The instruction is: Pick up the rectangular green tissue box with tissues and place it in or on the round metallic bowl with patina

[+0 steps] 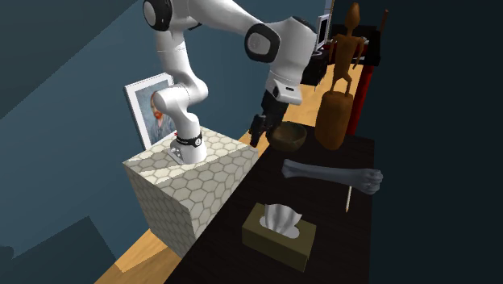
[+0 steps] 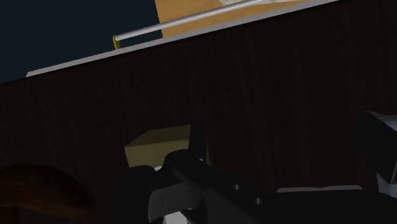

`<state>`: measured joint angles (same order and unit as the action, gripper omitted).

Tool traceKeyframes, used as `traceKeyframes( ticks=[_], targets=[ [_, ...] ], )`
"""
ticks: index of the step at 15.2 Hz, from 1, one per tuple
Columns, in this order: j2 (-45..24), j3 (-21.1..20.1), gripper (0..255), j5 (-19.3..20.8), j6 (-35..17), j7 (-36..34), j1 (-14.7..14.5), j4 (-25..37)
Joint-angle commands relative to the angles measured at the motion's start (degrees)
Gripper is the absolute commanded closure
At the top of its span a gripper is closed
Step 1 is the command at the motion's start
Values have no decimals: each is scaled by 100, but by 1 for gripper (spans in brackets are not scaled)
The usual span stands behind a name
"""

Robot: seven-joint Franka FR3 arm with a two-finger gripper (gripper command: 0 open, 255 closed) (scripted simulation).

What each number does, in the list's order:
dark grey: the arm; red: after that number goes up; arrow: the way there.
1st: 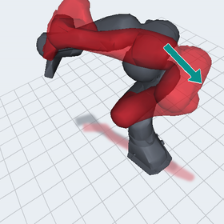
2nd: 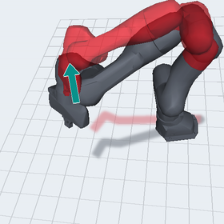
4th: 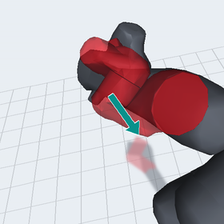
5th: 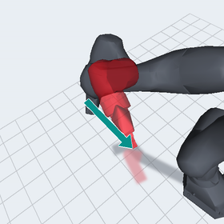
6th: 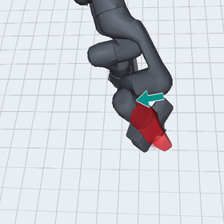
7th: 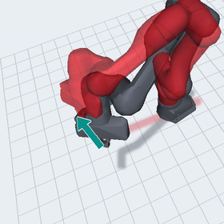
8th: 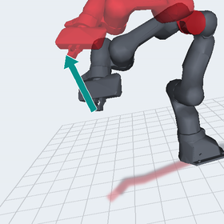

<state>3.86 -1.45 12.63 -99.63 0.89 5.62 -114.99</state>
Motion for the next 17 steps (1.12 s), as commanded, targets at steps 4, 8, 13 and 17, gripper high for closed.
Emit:
traceKeyframes(
  ticks=[4,8,13,17],
  targets=[
    [-1147,68,0,605,-24,-242,66,918],
    [-2067,181,0,1035,131,-368,65,1835],
    [-3295,385,0,1488,465,-390,41,3238],
    [-3455,444,0,1566,304,-412,93,3232]
  ],
)
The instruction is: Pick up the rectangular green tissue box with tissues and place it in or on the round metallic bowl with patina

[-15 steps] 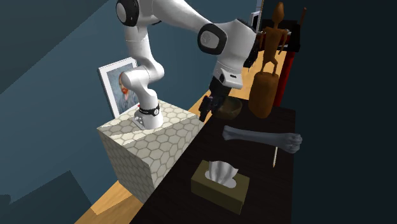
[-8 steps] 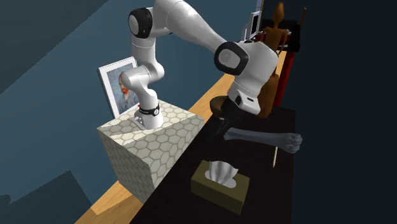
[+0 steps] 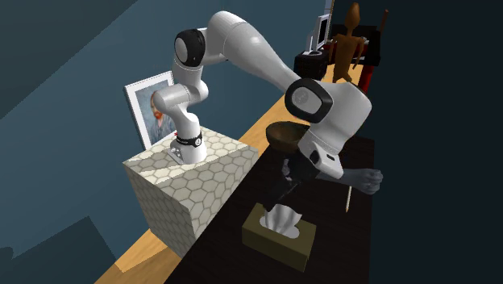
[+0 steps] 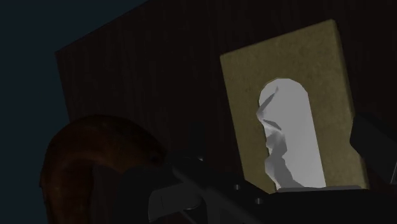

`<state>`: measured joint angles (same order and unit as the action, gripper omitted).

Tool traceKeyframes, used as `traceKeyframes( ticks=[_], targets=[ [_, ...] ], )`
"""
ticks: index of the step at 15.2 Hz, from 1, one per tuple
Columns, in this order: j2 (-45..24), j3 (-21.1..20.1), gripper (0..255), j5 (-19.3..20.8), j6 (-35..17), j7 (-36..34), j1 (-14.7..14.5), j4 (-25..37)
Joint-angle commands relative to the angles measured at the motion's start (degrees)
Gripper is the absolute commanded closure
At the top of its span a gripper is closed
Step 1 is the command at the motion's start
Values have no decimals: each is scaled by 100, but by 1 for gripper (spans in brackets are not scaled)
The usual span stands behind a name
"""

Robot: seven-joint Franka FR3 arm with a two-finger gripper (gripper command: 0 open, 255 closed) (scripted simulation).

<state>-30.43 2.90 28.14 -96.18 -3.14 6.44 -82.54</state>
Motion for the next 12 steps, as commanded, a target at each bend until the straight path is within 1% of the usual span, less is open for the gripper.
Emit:
traceKeyframes(
  ticks=[1,5,12],
  targets=[
    [-18,17,0,24,-114,-21,30,-90],
    [-4,43,0,58,-371,-61,98,-347],
    [-3,43,0,57,-370,-61,98,-347]
  ],
)
